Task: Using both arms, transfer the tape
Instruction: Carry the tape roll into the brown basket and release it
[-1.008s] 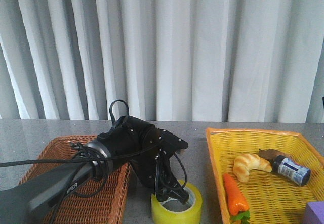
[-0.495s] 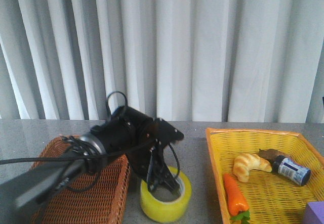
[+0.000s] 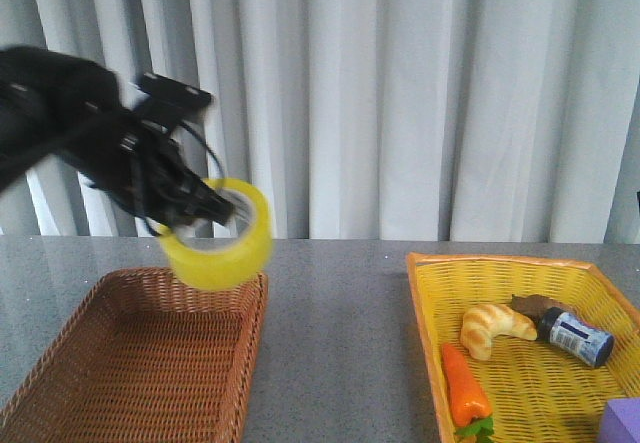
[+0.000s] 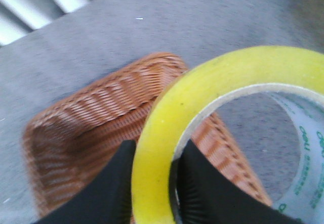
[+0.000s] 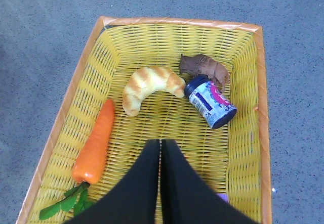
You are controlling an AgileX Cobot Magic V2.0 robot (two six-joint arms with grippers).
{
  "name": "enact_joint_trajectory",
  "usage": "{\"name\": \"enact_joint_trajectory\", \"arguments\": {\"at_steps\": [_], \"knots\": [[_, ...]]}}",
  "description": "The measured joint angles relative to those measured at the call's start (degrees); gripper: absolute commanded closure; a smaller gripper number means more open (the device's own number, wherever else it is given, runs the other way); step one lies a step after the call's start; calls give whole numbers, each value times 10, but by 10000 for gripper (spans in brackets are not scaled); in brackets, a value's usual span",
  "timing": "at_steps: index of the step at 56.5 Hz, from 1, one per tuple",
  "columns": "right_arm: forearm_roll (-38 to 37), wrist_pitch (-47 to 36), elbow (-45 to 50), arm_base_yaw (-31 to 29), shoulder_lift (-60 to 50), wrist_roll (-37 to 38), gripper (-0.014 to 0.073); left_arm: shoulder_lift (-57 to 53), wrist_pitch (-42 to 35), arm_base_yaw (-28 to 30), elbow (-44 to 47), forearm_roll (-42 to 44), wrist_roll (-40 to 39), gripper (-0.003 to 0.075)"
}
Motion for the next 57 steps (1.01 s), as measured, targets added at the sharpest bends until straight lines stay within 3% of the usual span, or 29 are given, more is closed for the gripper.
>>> {"name": "enact_joint_trajectory", "arguments": {"at_steps": [12,24,35,57], "knots": [[0,0,0,0,0,0,601,-45,-23,89,64,-37,-8,715],[0,0,0,0,0,0,601,-46,-59,137,185,-40,-8,715],[0,0,0,0,0,0,601,-22,-102,142,249,-45,-8,713],[0,0,0,0,0,0,601,45,-97,142,255,-72,-8,694]]}}
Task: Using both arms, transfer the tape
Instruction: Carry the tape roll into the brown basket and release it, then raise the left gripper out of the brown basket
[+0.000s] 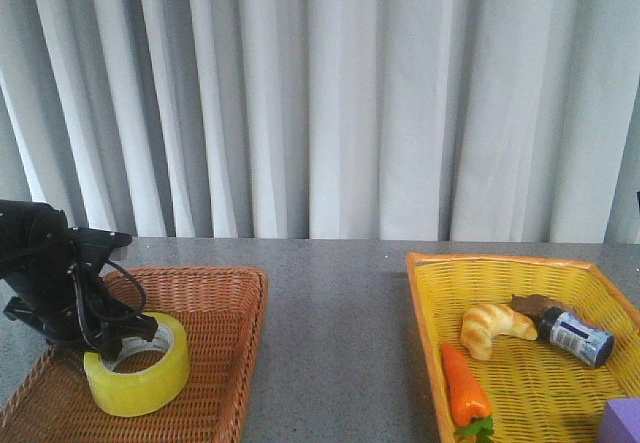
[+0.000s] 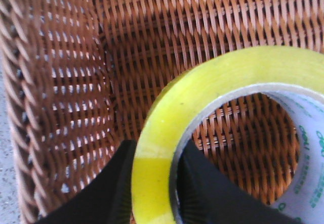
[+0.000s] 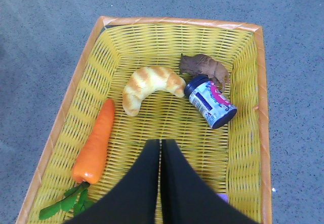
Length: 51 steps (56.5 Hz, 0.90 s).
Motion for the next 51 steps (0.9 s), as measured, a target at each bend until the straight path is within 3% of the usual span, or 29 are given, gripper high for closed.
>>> {"name": "enact_joint_trajectory", "arguments": {"at_steps": [14,37,51], "knots": [[0,0,0,0,0,0,601,14,-5,0,0,-9,5,610],[0,0,0,0,0,0,601,14,-21,0,-1,-51,5,290],[0,0,0,0,0,0,601,14,-10,0,-1,-54,5,269]]}}
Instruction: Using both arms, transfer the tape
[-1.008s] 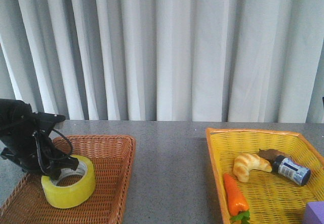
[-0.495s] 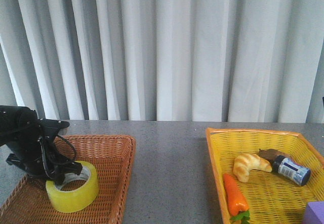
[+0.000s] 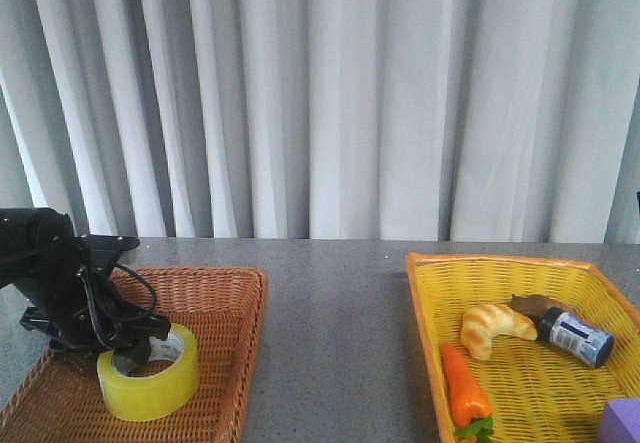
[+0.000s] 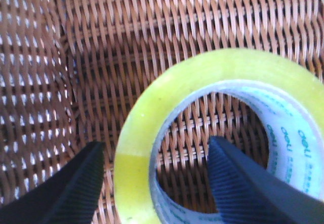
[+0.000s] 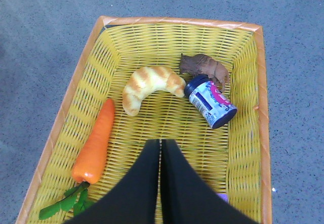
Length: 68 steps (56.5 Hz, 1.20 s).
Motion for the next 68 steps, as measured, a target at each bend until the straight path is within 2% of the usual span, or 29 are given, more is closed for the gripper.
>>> {"name": "enact_joint_trajectory", "arguments": {"at_steps": [12,23,31,41,49,68], "knots": [[0,0,0,0,0,0,601,-11,19,0,-43,-1,0,274],[0,0,0,0,0,0,601,-71,50,0,-118,-18,3,334],[0,1,0,0,0,0,601,-144,54,0,-133,-28,29,431],[0,1,0,0,0,0,601,-235,54,0,-133,-31,41,612],[0,1,0,0,0,0,601,-299,59,0,-136,-31,45,728],[0,1,0,0,0,0,601,-351,89,0,-136,-32,44,727]]}}
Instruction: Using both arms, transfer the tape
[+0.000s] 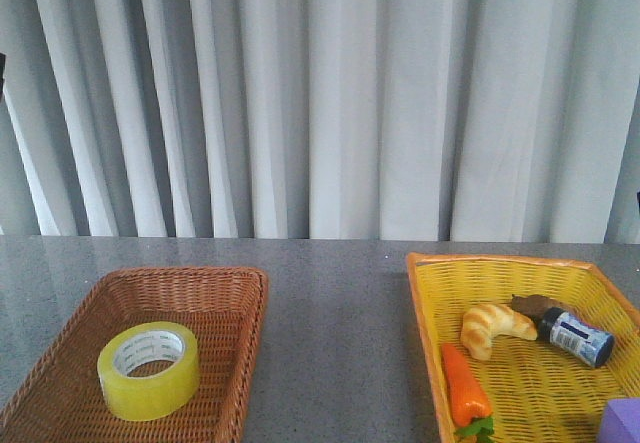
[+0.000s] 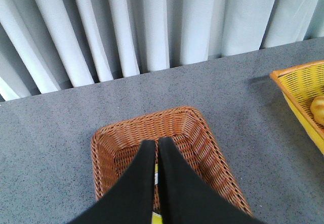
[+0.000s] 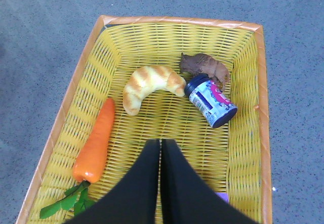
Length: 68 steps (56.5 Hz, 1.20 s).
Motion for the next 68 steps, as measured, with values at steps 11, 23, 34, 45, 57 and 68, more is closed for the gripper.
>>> {"name": "enact_joint_trajectory", "arguments": {"at_steps": [11,23,34,45,57,68], "knots": [[0,0,0,0,0,0,601,-1,5,0,0,-9,0,727],[0,0,0,0,0,0,601,-1,6,0,0,-10,0,727],[0,0,0,0,0,0,601,-1,7,0,0,-10,0,727],[0,0,0,0,0,0,601,-1,7,0,0,-10,0,727],[0,0,0,0,0,0,601,-2,7,0,0,4,-1,727],[0,0,0,0,0,0,601,-44,-31,0,35,75,-83,727]]}}
